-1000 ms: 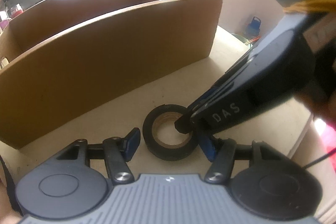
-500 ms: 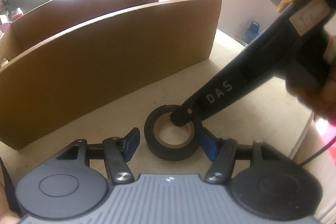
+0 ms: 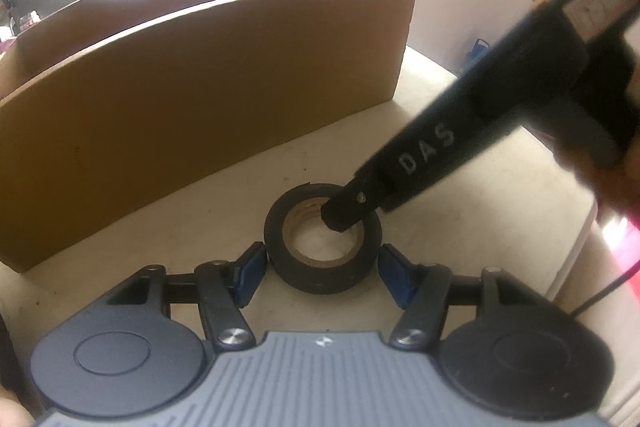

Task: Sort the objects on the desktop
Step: 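Close the right gripper on the black tape roll, one finger inside its core, then lift the tape roll off the table with the right gripper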

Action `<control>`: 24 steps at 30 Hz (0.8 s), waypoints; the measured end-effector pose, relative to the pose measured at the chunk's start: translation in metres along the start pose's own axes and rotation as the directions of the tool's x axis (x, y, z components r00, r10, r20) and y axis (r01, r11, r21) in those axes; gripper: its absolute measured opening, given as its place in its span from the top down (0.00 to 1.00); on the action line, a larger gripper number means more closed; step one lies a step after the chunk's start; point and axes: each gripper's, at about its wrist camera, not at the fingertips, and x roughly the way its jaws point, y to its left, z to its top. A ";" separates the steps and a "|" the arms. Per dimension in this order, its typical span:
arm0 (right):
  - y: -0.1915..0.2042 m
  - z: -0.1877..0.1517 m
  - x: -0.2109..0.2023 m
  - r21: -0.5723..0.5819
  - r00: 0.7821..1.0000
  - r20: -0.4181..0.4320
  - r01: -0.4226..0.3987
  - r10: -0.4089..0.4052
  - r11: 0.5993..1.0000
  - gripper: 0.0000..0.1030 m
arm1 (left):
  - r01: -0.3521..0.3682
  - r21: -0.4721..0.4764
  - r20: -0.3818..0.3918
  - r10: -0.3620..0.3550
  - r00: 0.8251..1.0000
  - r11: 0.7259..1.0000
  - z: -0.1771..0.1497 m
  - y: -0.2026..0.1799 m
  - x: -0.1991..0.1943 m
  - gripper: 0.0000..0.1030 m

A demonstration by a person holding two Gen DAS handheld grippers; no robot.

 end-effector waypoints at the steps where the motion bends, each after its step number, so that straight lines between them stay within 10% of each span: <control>1: -0.001 0.000 0.000 0.015 1.000 0.000 -0.002 0.002 1.000 0.77 | 0.002 -0.002 -0.001 -0.002 1.000 1.000 -0.001 -0.001 -0.001 0.39; 24: 0.006 -0.030 -0.014 0.059 0.998 0.057 0.001 -0.004 0.998 0.79 | -0.039 -0.013 0.075 0.040 0.996 0.999 -0.032 -0.024 -0.054 0.37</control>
